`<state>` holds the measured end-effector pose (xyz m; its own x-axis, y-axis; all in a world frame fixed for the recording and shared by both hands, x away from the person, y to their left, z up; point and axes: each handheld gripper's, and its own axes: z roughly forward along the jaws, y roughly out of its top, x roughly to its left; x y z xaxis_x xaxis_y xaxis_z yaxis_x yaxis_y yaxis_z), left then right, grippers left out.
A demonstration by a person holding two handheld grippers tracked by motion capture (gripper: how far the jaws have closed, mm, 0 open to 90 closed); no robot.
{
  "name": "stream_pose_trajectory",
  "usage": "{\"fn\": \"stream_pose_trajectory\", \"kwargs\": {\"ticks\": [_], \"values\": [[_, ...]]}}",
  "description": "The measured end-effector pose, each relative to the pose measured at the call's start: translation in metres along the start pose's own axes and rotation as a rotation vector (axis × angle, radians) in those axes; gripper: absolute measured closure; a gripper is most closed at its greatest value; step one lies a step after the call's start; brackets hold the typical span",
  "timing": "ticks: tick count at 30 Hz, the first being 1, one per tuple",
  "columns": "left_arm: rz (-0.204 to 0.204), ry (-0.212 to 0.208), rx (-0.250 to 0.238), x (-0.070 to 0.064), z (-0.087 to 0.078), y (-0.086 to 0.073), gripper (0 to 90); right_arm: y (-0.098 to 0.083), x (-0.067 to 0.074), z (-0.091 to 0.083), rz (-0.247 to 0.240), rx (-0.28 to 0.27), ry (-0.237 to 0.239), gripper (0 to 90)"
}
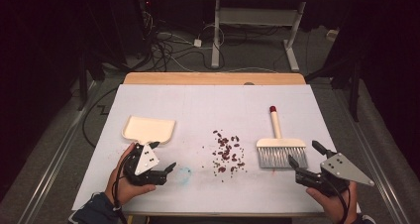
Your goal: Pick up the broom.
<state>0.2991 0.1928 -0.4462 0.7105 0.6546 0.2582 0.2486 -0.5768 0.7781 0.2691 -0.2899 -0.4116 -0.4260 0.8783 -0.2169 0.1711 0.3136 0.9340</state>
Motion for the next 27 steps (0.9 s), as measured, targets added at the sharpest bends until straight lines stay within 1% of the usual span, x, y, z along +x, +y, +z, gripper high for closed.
{"fn": "stream_pose_trajectory", "kwargs": {"ticks": [3, 4, 5, 8, 10, 11, 14, 15, 16, 17, 18, 19, 20, 21, 22, 23, 24, 25, 26, 27], "values": [[0.010, 0.001, 0.008, -0.002, 0.000, 0.001, 16.6, -0.002, 0.002, 0.002, -0.003, 0.015, 0.014, 18.8], [0.012, 0.001, 0.006, -0.002, 0.000, 0.001, 16.7, -0.002, 0.003, 0.003, -0.013, 0.023, 0.011, 18.8], [0.014, -0.001, 0.005, -0.003, 0.000, 0.001, 16.6, -0.002, 0.004, 0.003, -0.012, 0.031, 0.006, 18.8], [0.021, -0.002, 0.006, -0.004, 0.000, 0.001, 16.7, 0.000, 0.004, 0.004, -0.013, 0.030, 0.000, 18.8], [0.020, -0.001, 0.011, -0.004, 0.000, 0.000, 16.7, 0.001, 0.003, 0.005, -0.003, 0.028, -0.004, 18.8], [0.018, 0.000, 0.010, -0.004, -0.001, -0.001, 16.6, 0.001, 0.002, 0.005, -0.003, 0.032, -0.002, 18.8], [0.015, 0.004, 0.003, -0.005, -0.004, -0.001, 17.1, 0.003, 0.001, 0.007, -0.012, 0.055, -0.019, 19.3], [0.017, 0.006, 0.002, -0.006, -0.004, -0.001, 17.1, 0.003, 0.001, 0.007, -0.012, 0.055, -0.019, 19.3], [0.016, 0.007, 0.002, -0.006, -0.004, -0.001, 17.2, 0.006, -0.001, 0.012, -0.016, 0.089, -0.031, 21.2], [0.015, 0.006, 0.003, -0.006, -0.004, -0.001, 17.2, 0.006, -0.001, 0.012, -0.016, 0.089, -0.031, 21.2], [0.012, 0.004, 0.005, -0.006, -0.003, -0.001, 17.2, 0.009, -0.006, 0.018, -0.012, 0.114, -0.019, 21.4], [0.009, 0.003, 0.005, -0.005, -0.002, -0.001, 17.2, 0.011, -0.009, 0.022, -0.007, 0.133, -0.024, 22.2], [0.012, 0.004, 0.007, -0.005, -0.002, -0.001, 17.2, 0.013, -0.011, 0.026, 0.006, 0.150, -0.020, 22.6], [0.012, 0.002, 0.010, -0.005, -0.002, 0.000, 17.2, 0.016, -0.015, 0.031, 0.024, 0.166, -0.003, 23.2], [0.011, 0.001, 0.010, -0.006, -0.001, 0.000, 17.2, 0.016, -0.015, 0.031, 0.024, 0.166, -0.003, 23.2], [0.012, 0.000, 0.011, -0.007, -0.001, 0.000, 17.2, 0.019, -0.018, 0.036, 0.038, 0.184, 0.002, 24.4], [0.015, -0.001, 0.014, -0.007, -0.001, 0.000, 17.3, 0.025, -0.024, 0.048, 0.063, 0.212, 0.003, 26.3], [0.016, -0.003, 0.018, -0.007, -0.001, -0.001, 17.3, 0.028, -0.027, 0.056, 0.073, 0.231, 0.009, 28.2], [0.016, -0.003, 0.020, -0.007, 0.000, -0.001, 17.3, 0.028, -0.027, 0.056, 0.073, 0.231, 0.009, 28.2], [0.013, -0.001, 0.020, -0.007, 0.000, -0.001, 17.5, 0.031, -0.029, 0.065, 0.087, 0.268, 0.006, 29.0]]}}
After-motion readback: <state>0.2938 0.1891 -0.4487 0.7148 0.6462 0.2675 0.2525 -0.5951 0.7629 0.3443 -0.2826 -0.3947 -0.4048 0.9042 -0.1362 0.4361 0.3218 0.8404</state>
